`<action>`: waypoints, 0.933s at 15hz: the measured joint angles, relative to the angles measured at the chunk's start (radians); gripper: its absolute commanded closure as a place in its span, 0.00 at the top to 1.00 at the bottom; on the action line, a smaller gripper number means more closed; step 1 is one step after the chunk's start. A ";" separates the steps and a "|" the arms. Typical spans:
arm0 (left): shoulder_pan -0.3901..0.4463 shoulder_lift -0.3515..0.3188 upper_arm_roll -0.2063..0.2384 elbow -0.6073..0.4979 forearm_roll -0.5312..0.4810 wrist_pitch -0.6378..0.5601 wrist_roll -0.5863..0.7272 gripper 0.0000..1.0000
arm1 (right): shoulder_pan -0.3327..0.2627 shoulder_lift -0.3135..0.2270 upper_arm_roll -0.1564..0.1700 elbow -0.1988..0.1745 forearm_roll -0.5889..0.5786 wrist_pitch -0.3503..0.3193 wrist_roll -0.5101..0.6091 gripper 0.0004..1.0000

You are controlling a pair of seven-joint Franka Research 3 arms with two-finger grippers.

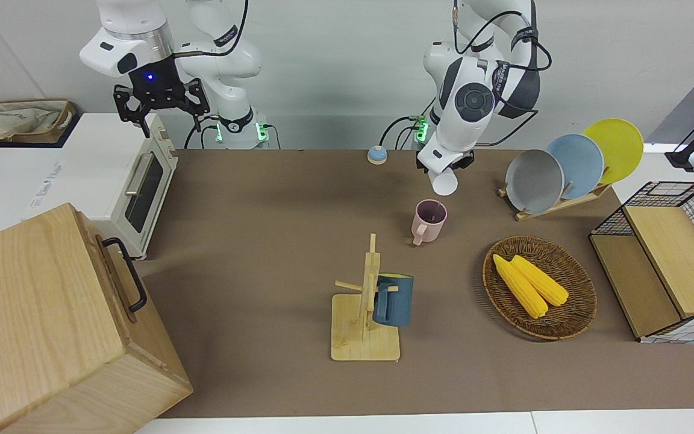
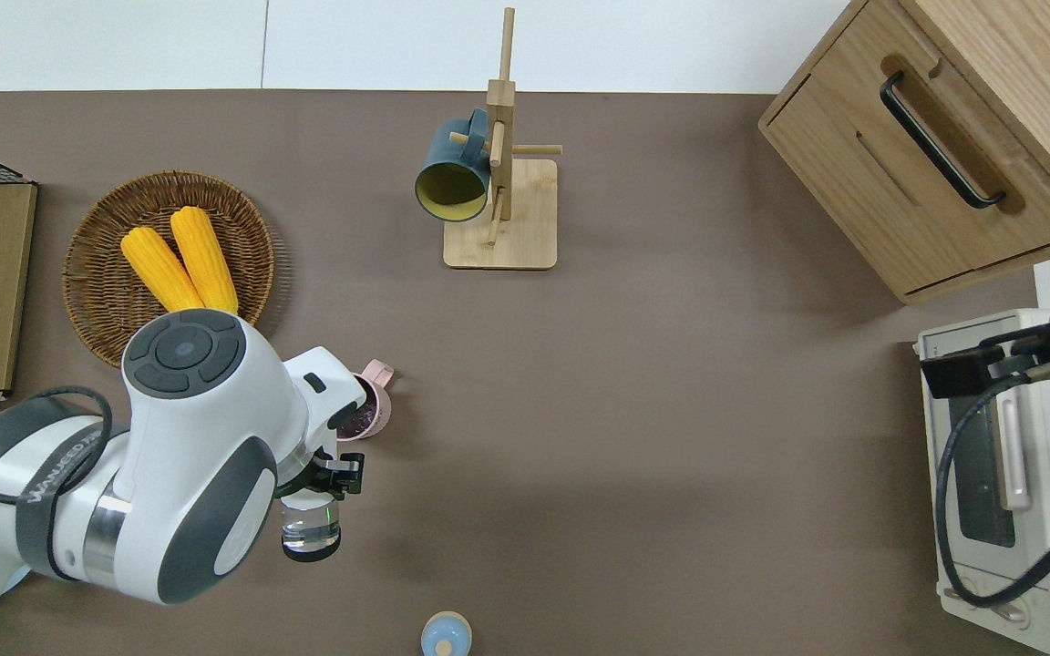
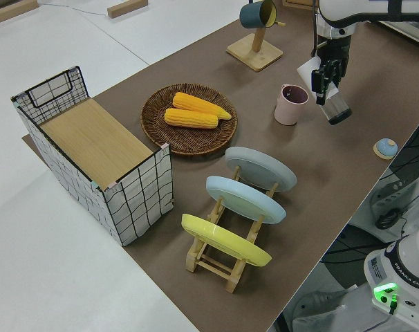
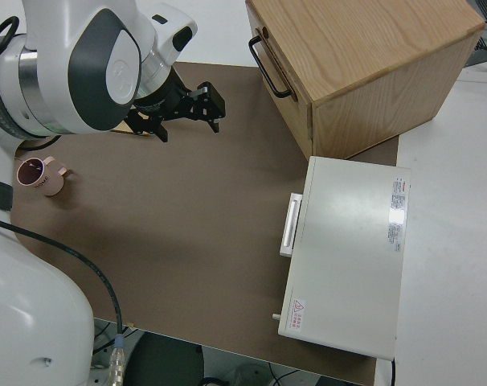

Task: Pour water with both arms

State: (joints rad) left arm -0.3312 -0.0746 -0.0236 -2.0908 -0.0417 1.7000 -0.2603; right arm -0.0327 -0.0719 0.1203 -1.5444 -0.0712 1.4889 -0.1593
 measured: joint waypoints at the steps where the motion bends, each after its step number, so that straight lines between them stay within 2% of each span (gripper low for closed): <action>1: 0.000 -0.017 0.000 -0.023 0.000 0.030 0.000 0.00 | 0.000 0.000 0.000 0.000 0.000 0.000 0.000 0.99; 8: 0.000 -0.140 -0.003 -0.235 -0.003 0.279 -0.001 0.00 | 0.000 0.000 0.000 0.000 0.000 0.000 0.000 0.99; 14: -0.001 -0.159 -0.015 -0.282 -0.003 0.359 -0.024 0.00 | 0.000 0.000 0.000 0.000 0.000 0.000 0.000 0.99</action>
State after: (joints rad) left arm -0.3324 -0.2332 -0.0390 -2.3726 -0.0447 2.0587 -0.2847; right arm -0.0327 -0.0719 0.1203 -1.5444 -0.0712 1.4888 -0.1593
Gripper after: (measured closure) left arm 0.348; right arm 0.004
